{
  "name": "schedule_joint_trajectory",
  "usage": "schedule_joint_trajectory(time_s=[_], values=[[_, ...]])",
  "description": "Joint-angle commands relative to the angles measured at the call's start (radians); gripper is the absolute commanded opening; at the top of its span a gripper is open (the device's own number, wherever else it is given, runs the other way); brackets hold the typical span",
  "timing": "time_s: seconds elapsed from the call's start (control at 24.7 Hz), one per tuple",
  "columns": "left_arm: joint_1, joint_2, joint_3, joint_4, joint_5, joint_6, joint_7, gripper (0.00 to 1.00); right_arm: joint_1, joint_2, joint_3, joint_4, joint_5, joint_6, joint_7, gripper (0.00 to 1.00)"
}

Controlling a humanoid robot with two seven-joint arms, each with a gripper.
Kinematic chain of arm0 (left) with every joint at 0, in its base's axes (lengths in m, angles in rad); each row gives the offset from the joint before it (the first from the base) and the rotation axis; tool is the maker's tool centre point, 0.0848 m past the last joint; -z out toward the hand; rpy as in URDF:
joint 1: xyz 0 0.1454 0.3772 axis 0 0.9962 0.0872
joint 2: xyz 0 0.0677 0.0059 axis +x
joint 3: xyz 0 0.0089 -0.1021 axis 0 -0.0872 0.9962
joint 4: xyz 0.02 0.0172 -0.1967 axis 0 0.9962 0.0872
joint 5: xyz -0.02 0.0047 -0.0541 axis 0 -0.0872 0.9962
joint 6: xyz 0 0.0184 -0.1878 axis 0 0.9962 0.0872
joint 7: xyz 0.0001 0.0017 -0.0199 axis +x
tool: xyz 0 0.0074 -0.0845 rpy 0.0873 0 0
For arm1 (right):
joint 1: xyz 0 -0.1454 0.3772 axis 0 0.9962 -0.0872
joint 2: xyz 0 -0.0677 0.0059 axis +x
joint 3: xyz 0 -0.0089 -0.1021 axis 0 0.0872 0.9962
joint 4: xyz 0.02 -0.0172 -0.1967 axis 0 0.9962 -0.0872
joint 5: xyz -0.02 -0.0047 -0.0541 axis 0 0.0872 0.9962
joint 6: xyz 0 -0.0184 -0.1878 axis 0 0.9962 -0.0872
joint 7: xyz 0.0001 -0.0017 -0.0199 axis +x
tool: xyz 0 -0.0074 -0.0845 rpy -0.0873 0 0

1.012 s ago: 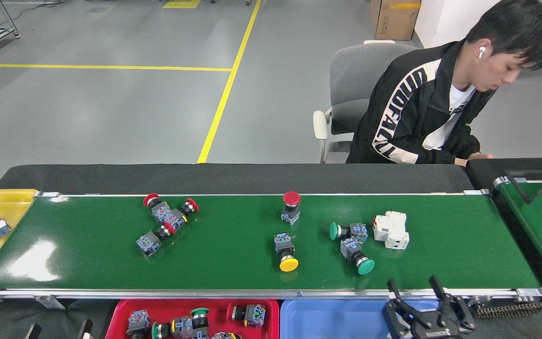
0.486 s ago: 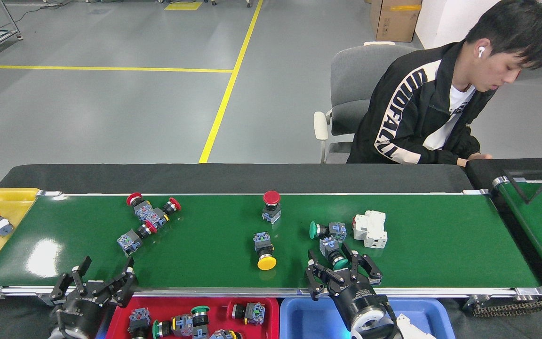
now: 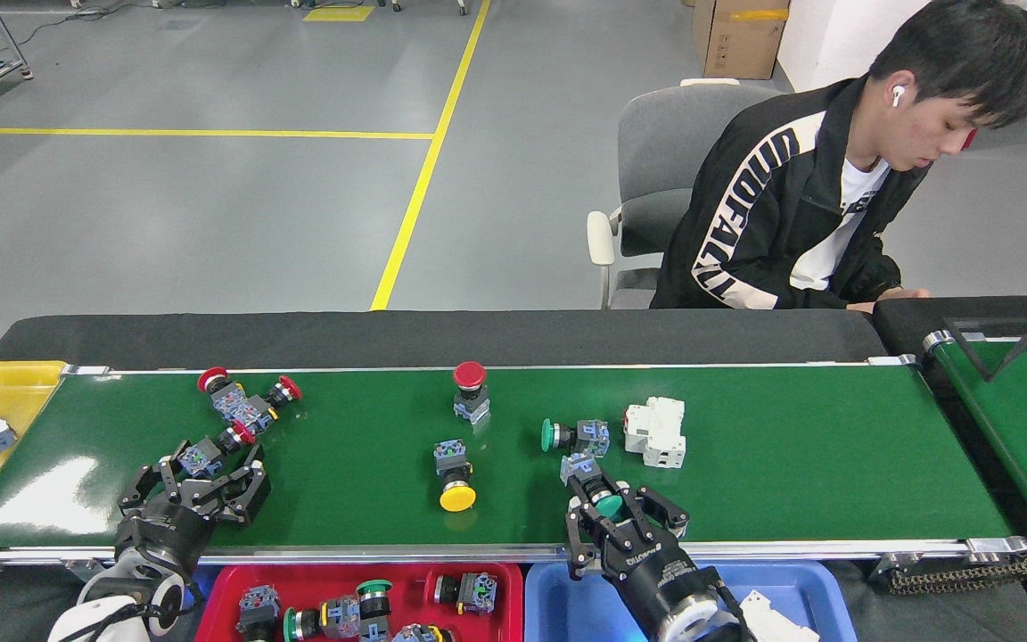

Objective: Pick switch part from conveyor to tray

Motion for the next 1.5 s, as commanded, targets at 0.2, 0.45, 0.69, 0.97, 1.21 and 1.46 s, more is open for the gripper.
schedule_joint_trajectory(time_s=[0.2, 0.45, 0.69, 0.97, 1.21, 1.46], values=[[0.098, 0.001, 0.0, -0.162, 0.051, -0.034, 0.03, 0.07, -0.02, 0.051, 0.224, 0.016, 0.008, 0.126, 0.032, 0.94], [0.529, -0.033, -0.023, -0.694, 0.096, -0.138, 0.027, 0.1, -0.024, 0.044, 0.153, -0.05, 0.007, 0.189, 0.03, 0.94], [0.678, -0.004, -0.138, -0.791, 0.093, -0.18, 0.044, 1.0, -0.026, 0.037, -0.23, -0.113, 0.007, 0.292, -0.008, 0.94], [0.676, -0.185, 0.113, -0.829, 0.136, -0.124, 0.019, 1.0, 0.042, -0.107, -0.439, -0.084, -0.021, 0.284, -0.131, 0.96], [0.679, -0.258, 0.265, -0.808, 0.139, -0.098, -0.036, 1.0, 0.117, -0.166, -0.502, -0.084, -0.068, 0.269, -0.137, 0.96], [0.662, -0.24, 0.242, -0.806, 0.123, -0.091, -0.035, 1.0, 0.126, -0.164, -0.497, -0.085, -0.068, 0.269, -0.186, 0.96]])
